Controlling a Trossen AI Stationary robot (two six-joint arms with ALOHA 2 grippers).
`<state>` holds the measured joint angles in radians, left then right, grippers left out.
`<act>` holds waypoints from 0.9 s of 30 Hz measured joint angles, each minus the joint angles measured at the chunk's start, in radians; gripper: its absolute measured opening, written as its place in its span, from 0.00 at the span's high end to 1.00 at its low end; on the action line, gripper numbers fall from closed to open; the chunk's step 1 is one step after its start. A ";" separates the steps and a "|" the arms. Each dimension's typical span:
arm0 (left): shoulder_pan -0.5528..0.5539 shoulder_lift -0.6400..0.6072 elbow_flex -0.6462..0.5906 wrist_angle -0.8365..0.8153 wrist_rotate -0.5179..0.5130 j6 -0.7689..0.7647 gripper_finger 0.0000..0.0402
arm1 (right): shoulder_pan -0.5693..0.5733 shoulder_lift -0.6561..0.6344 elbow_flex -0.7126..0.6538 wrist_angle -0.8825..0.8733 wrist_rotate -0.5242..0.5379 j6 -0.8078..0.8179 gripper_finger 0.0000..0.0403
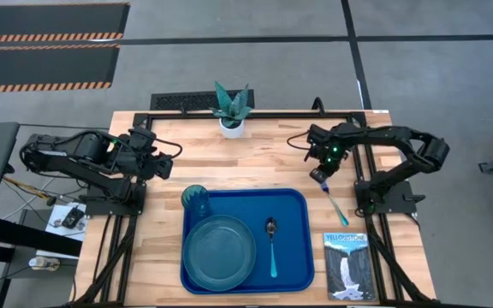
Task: Pick and place plate/cup/fork/spoon on tray
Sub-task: Put the blue fork on the blue tray to the right of the blue spoon
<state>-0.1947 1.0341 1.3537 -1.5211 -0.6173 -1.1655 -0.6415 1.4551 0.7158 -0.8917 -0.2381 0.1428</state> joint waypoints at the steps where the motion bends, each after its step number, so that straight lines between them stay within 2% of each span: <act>1: 0.000 0.000 0.000 0.000 0.000 0.000 0.35 | 0.000 0.000 0.000 0.000 0.001 0.012 0.94; 13: 0.000 0.000 0.000 0.000 -0.001 0.004 0.35 | 0.063 0.000 0.000 0.049 -0.001 0.344 0.90; 27: 0.000 0.000 0.000 0.000 -0.001 0.001 0.35 | 0.153 -0.005 0.001 0.197 0.002 0.503 0.66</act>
<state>-0.1944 1.0340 1.3537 -1.5208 -0.6178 -1.1644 -0.4888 1.4502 0.7170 -0.6946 -0.2359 0.6461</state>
